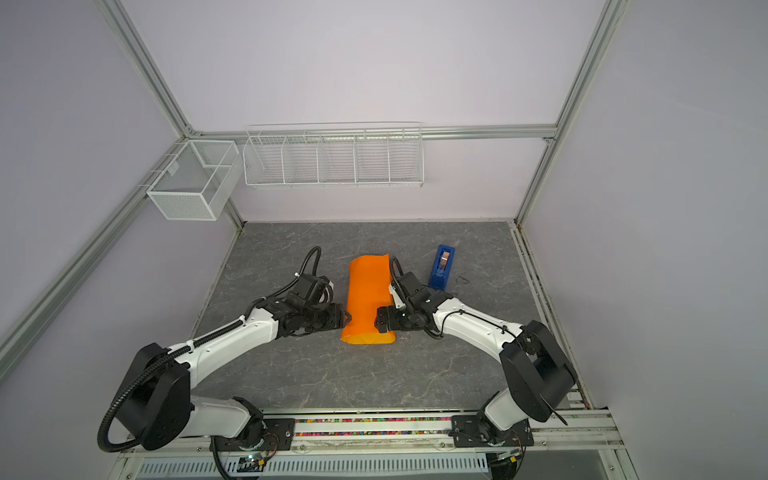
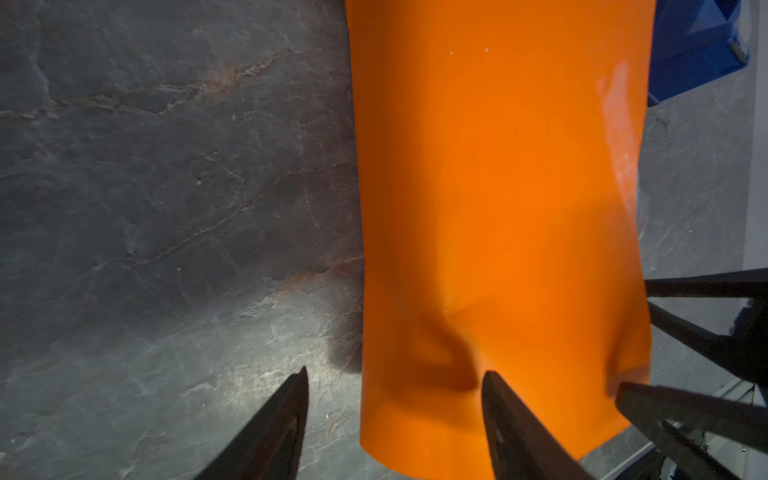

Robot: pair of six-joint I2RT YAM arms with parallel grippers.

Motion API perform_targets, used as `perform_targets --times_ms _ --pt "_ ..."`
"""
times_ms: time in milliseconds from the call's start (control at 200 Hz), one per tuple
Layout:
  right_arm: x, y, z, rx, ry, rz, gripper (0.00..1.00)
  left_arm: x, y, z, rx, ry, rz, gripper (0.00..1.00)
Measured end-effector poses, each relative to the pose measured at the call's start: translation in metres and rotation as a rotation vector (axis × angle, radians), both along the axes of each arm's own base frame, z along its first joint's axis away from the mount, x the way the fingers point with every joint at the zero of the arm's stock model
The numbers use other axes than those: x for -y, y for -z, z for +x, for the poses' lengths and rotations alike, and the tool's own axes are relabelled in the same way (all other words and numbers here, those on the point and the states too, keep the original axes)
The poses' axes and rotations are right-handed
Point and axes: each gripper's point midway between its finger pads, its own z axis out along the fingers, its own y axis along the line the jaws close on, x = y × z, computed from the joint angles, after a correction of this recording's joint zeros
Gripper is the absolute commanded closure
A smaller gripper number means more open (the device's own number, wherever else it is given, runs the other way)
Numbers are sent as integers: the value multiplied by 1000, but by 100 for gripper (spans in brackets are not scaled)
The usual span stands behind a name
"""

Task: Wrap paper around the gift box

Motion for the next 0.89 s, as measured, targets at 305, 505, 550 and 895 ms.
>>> perform_targets --times_ms 305,505,550,895 --pt "5 20 17 78 64 -64 19 7 14 3 32 17 -17 37" --pt "9 29 23 112 89 -78 24 6 29 8 27 4 13 41" --pt "11 32 23 116 93 -83 24 5 32 9 28 0 19 41" --pt "12 35 31 175 113 -78 37 9 41 18 42 -16 19 48"
